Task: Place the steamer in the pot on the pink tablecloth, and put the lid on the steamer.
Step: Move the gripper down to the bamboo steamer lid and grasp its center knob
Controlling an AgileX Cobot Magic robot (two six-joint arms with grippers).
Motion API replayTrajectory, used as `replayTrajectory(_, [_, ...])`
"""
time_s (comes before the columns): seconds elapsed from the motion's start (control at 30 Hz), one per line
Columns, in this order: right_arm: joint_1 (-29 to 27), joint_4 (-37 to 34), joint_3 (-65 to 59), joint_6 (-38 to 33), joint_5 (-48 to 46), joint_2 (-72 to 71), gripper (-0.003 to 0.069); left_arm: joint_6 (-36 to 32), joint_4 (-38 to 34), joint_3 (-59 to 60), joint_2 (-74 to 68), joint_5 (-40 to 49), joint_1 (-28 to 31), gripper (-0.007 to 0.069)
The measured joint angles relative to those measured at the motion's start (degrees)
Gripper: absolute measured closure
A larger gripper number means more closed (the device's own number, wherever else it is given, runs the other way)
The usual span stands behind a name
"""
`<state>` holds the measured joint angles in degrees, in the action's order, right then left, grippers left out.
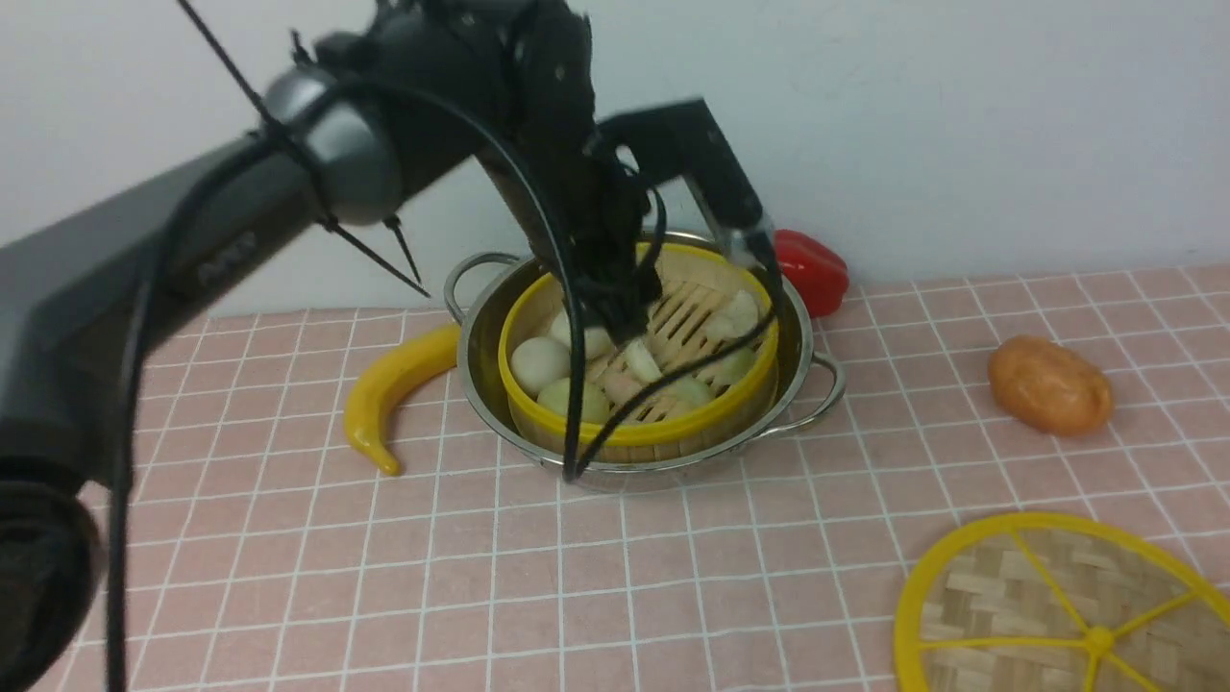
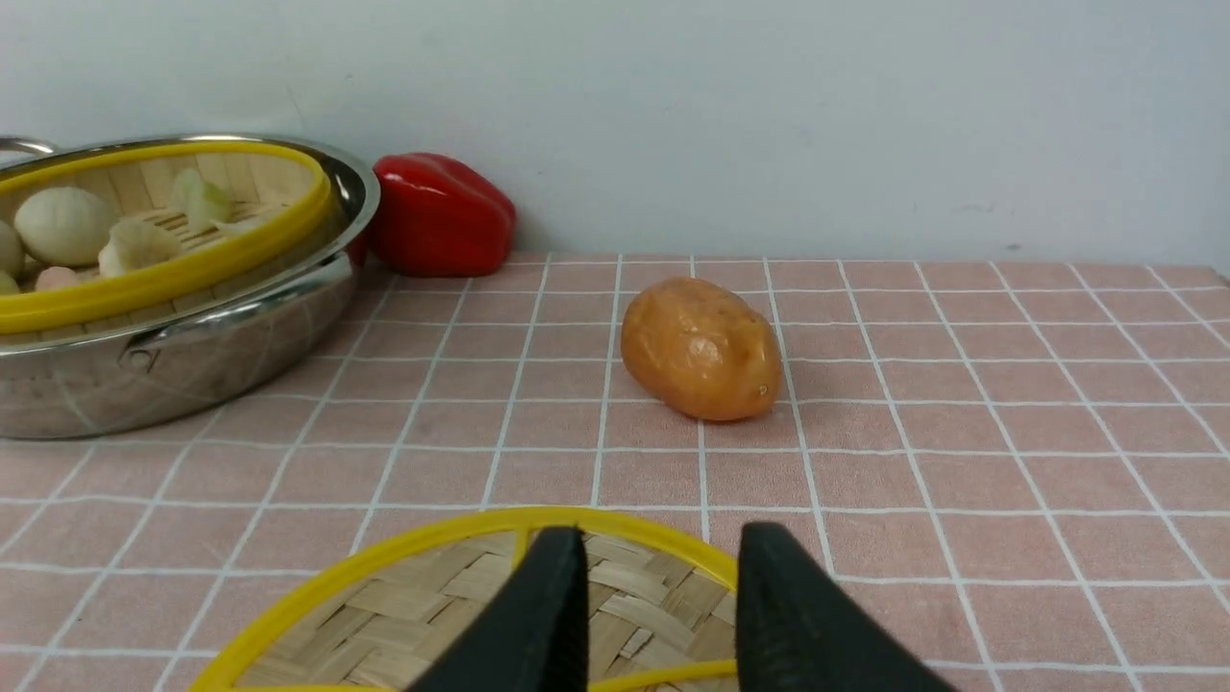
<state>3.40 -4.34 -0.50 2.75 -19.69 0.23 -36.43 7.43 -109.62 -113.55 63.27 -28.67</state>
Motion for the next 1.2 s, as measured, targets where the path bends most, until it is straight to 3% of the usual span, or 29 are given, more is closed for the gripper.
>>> replayTrajectory(0.07, [0.00, 0.00, 0.00, 0.00, 0.00, 0.00, 0.0416, 6.52, 3.23, -0.74, 2.99, 2.37, 0.51, 0.0223])
replayTrajectory(0.13, [0.00, 0.00, 0.00, 0.00, 0.00, 0.00, 0.0416, 13.31, 4.62, -0.88, 5.78, 4.62, 1.97, 0.0365])
replayTrajectory(0.17, [0.00, 0.00, 0.00, 0.00, 0.00, 0.00, 0.0416, 13.85, 4.62, -0.88, 6.06, 4.80, 2.14, 0.0380])
replayTrajectory(0.2, [0.00, 0.00, 0.00, 0.00, 0.00, 0.00, 0.0416, 18.00, 4.83, -0.88, 8.55, 5.85, 3.80, 0.0506])
replayTrajectory(0.27, [0.00, 0.00, 0.00, 0.00, 0.00, 0.00, 0.0416, 22.62, 4.78, -0.88, 10.90, 6.09, 5.11, 0.0599])
replayTrajectory(0.33, [0.00, 0.00, 0.00, 0.00, 0.00, 0.00, 0.0416, 27.07, 4.78, -0.88, 13.53, 6.15, 6.22, 0.0635])
replayTrajectory(0.5, [0.00, 0.00, 0.00, 0.00, 0.00, 0.00, 0.0416, 35.47, 5.81, -0.93, 18.81, 6.28, 6.82, 0.0648])
replayTrajectory(0.77, [0.00, 0.00, 0.00, 0.00, 0.00, 0.00, 0.0416, 36.43, 6.82, -0.87, 19.73, 6.28, 6.84, 0.0643])
replayTrajectory(0.9, [0.00, 0.00, 0.00, 0.00, 0.00, 0.00, 0.0416, 36.96, 6.89, 5.06, 22.14, 4.43, 7.19, 0.0632])
replayTrajectory(1.07, [0.00, 0.00, 0.00, 0.00, 0.01, 0.00, 0.0416, 37.02, 6.86, 24.92, 36.98, -13.69, 8.33, 0.0623])
replayTrajectory(1.1, [0.00, 0.00, 0.00, 0.00, 0.01, 0.00, 0.0416, 37.02, 6.73, 34.39, 45.04, -21.97, 9.71, 0.0623])
replayTrajectory(1.2, [0.00, 0.00, 0.00, 0.00, 0.01, 0.00, 0.0416, 37.14, 5.29, 50.53, 59.34, -34.30, 14.80, 0.0619])
